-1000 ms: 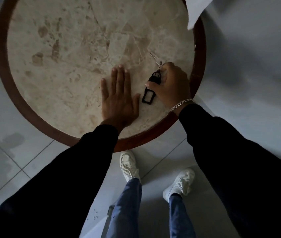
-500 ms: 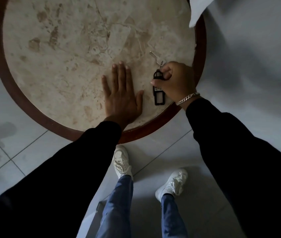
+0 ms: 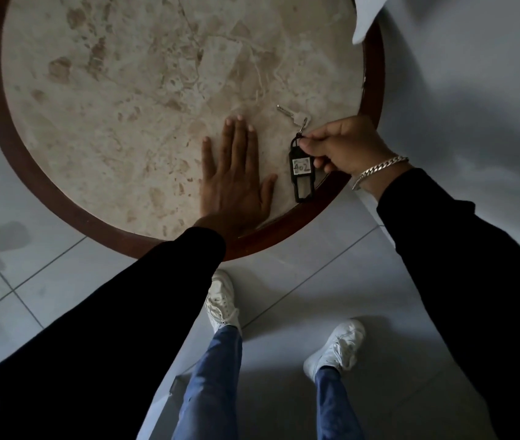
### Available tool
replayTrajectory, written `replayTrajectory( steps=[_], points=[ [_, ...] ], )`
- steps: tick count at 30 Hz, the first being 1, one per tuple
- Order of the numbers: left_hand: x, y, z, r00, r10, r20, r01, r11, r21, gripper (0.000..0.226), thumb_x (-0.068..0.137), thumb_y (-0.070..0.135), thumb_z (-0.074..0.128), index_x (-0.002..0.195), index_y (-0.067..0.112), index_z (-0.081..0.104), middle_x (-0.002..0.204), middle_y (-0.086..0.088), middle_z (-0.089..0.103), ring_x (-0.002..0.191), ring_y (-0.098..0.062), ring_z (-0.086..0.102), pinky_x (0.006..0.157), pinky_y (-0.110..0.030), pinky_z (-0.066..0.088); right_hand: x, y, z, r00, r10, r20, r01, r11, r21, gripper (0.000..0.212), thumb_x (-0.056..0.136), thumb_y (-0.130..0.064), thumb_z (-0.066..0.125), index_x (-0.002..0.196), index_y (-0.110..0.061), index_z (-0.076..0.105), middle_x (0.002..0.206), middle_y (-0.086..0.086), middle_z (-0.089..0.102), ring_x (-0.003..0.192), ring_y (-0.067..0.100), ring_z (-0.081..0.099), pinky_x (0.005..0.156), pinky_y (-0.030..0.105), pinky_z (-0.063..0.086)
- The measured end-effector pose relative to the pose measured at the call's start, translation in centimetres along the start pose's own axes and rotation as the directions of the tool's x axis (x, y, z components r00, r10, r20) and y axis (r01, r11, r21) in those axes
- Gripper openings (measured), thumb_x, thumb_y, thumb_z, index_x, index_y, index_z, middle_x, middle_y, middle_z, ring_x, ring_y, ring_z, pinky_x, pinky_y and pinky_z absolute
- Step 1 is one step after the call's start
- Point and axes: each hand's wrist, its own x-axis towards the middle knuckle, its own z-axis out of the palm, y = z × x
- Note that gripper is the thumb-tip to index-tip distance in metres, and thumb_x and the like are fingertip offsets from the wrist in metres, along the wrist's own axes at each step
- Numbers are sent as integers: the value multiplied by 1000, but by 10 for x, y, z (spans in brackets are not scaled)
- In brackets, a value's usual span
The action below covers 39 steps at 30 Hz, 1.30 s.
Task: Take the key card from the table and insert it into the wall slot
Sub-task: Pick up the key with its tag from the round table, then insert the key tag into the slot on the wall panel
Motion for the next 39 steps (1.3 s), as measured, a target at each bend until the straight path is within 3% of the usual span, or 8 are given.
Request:
replayTrajectory(
  steps=[3,7,11,15,20,30,36,39],
  points=[
    [-3,6,1,1000,-18,-14,17,999,-29,80,99,57,22,157,4,9,169,-18,8,158,-30,2,128,-60,7,-3,3,-6,998,37,45,-43,990,138,12,81,-14,75,70,-19,75,68,3,72,48,8,58,45,20,46],
    [-4,7,-5,999,-41,-10,39,994,-97,75,101,52,27,157,5,11,169,-16,7,158,-28,1,129,-57,3,-16,8,-15,998,17,55,-28,977,209,12,80,-11,75,70,-17,75,58,-4,71,46,8,57,40,18,44],
    [-2,19,-22,999,-44,10,45,962,-271,73,101,46,28,158,5,10,169,-16,5,158,-29,-2,130,-53,0,-38,4,-37,999,-8,36,-1,969,246,12,80,-11,75,70,-17,75,63,2,70,46,8,57,40,18,45],
    [-2,45,-53,999,33,-37,-43,942,-334,71,102,46,24,158,5,10,169,-16,6,158,-31,0,129,-50,1,-76,-5,-64,1000,-24,-9,25,967,255,1,82,-10,73,81,-10,73,68,8,65,49,10,55,45,21,45],
    [-23,90,-121,985,159,-69,-173,926,-337,68,104,41,29,158,5,10,169,-17,6,158,-31,1,129,-50,1,-151,-17,-111,996,-42,-75,62,956,288,20,84,-7,70,100,5,69,71,11,62,55,14,53,51,23,46],
    [-95,202,-261,929,294,-227,-349,899,-263,68,102,39,32,157,3,15,169,-16,11,158,-30,3,130,-50,4,-316,-25,-218,978,-130,-161,182,909,375,9,84,-5,70,91,1,70,66,9,61,48,10,54,44,19,46],
    [-106,278,-327,845,386,-370,-489,837,-245,70,101,44,29,156,3,20,168,-17,16,157,-33,7,129,-50,6,-418,-24,-278,948,-208,-241,275,917,291,14,84,-6,71,92,5,72,67,13,63,47,9,56,45,20,47],
    [-105,318,-358,733,509,-451,-634,752,-180,67,102,40,34,156,1,22,166,-20,19,156,-36,10,128,-53,7,-461,-25,-304,916,-259,-305,334,915,227,9,84,-7,70,88,0,73,64,13,63,49,13,54,46,20,46]
  ],
)
